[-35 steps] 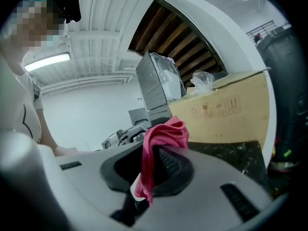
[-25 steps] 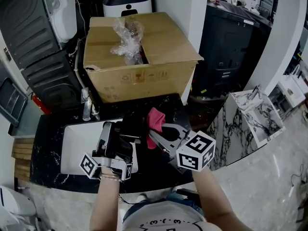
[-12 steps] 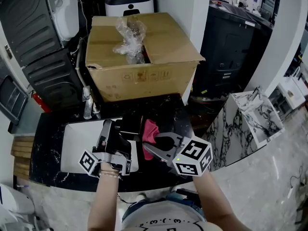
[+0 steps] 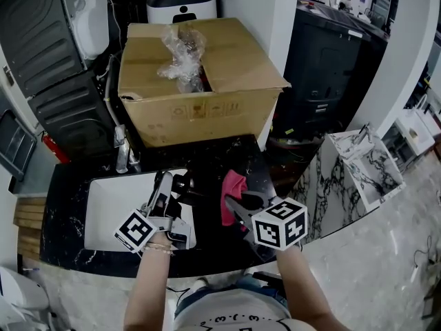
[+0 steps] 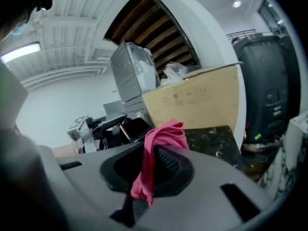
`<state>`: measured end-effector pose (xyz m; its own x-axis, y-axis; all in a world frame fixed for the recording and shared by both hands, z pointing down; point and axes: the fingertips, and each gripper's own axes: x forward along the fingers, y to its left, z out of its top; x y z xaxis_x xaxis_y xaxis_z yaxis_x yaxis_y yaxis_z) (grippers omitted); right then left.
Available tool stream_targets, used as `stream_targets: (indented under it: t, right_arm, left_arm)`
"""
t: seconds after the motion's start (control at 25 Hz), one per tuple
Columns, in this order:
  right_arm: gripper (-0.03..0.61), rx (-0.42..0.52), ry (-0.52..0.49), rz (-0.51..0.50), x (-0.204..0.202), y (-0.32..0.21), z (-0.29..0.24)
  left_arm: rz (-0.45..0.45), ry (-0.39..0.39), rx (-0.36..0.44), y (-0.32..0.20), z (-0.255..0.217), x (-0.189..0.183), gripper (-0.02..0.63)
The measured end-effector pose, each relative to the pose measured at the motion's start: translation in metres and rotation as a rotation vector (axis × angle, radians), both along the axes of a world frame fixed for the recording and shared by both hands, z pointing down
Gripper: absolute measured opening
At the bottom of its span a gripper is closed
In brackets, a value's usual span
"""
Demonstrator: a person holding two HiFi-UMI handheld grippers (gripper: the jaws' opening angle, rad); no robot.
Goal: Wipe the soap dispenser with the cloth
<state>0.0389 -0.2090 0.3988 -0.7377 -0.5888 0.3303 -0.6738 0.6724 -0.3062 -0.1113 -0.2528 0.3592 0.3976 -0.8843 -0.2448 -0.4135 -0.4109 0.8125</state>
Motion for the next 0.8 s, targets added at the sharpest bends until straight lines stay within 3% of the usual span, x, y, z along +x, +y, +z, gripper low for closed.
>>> stream_targets:
  t: [0.08,0.16,0.28,0.4,0.68,0.8]
  right_arm:
    - [0.051,-0.031,-0.012,0.083,0.016,-0.010,0.006]
    - [0.051,-0.046,-0.021,0.128,0.028,-0.015,0.011]
    - [0.051,-0.075,-0.024,0.164,0.041,-0.017,0.021]
    - [0.051,-0.094,-0.029,0.179,0.050,-0.020,0.027]
    - [0.051,-0.123,-0.050,0.151,0.060,-0.021,0.033]
    - [0.051,-0.131,-0.050,0.133,0.065,-0.023,0.037]
  left_arm:
    - [-0.061,-0.279,-0.032,-0.005,0.012,0.007,0.107]
    - [-0.095,-0.508,-0.040,-0.011,0.021,0.018,0.107]
    - [-0.099,-0.726,-0.041,-0.020,0.033,0.037,0.107]
    - [-0.082,-0.836,-0.026,-0.030,0.044,0.054,0.107]
    - [-0.063,-0.935,-0.063,-0.053,0.075,0.072,0.107]
    - [-0.061,-0.994,-0.041,-0.059,0.079,0.080,0.107]
